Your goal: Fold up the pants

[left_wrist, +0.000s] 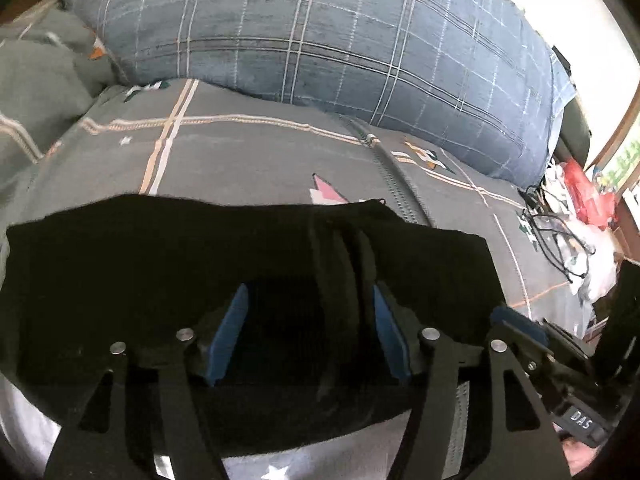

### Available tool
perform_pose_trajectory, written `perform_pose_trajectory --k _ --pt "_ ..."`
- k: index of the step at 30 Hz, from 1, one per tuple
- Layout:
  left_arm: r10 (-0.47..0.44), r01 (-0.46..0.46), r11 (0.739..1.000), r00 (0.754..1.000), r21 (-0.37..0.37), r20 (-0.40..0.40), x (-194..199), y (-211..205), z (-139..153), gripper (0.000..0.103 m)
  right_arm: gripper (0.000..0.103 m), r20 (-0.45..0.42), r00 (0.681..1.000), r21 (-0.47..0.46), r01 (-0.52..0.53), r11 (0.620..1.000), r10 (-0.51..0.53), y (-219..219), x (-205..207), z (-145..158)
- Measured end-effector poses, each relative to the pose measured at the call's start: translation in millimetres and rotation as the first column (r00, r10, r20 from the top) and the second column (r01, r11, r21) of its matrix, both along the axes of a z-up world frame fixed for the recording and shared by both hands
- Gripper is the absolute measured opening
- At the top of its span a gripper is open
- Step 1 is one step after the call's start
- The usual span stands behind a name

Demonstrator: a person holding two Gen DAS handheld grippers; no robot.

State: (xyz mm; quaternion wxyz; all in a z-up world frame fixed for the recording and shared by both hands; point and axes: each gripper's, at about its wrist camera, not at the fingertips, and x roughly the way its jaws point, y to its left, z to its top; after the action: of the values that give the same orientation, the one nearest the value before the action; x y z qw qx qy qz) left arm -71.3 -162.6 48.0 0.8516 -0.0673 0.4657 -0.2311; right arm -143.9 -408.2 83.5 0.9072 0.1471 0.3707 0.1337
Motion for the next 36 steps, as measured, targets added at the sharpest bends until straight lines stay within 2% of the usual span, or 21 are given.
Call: perform_pose_trajectory --k 2,7,12,14,17,20,21,23,25,29,32,36 --pt "0.01 -0.01 1.0 1.0 -0.014 -0.011 -3 8 1 0.062 0.031 0.011 1.0 -0.018 -0.025 1.0 0.025 12 10 1" --pt "0.045 -0.045 0.999 0.999 -0.004 0.017 -18 38 14 0.062 0.031 0.015 0.993 -0.029 -0.116 0.993 0.116 47 42 -5" --pt "0.151 -0.152 0.988 0.987 0.011 0.061 -31 88 26 0.066 0.031 0.012 0.984 -0.058 -0.176 0.983 0.177 76 56 -12" --pt "0.21 -0.209 0.978 0.976 -0.011 0.053 -34 112 26 0.067 0.032 -0.013 0.984 -0.078 -0.176 0.981 0.175 86 60 -20" --pt "0.286 -0.285 0.958 0.958 -0.036 0.034 -36 138 22 0.069 0.032 -0.005 0.986 -0.108 -0.168 0.98 0.169 94 60 -22" --pt "0.348 -0.347 0.935 0.937 -0.08 0.002 -41 161 16 0.072 0.032 0.001 0.983 -0.055 -0.185 0.981 0.186 85 56 -7" --pt "0.368 -0.367 0.925 0.93 -0.101 -0.014 -43 168 14 0.077 0.032 0.01 0.982 -0.043 -0.187 0.981 0.188 83 54 -2" --pt "0.407 -0.41 0.9 0.912 -0.145 -0.052 -47 179 8 0.08 0.044 0.047 0.979 -0.029 -0.198 0.98 0.199 81 52 11" --pt "0.424 -0.43 0.888 0.903 -0.162 -0.074 -49 183 2 0.08 0.051 0.075 0.968 -0.021 -0.24 0.97 0.241 86 55 21" --pt "0.43 -0.445 0.882 0.895 -0.159 -0.118 -52 181 -13 0.08 0.06 0.098 0.94 -0.026 -0.325 0.945 0.326 108 72 32" --pt "0.436 -0.458 0.871 0.888 -0.18 -0.15 -55 181 -20 0.08 0.06 0.076 0.92 -0.064 -0.381 0.922 0.385 131 92 33" --pt "0.44 -0.466 0.866 0.883 -0.184 -0.165 -54 179 -25 0.08 0.065 0.019 0.874 -0.115 -0.481 0.869 0.486 169 119 31"
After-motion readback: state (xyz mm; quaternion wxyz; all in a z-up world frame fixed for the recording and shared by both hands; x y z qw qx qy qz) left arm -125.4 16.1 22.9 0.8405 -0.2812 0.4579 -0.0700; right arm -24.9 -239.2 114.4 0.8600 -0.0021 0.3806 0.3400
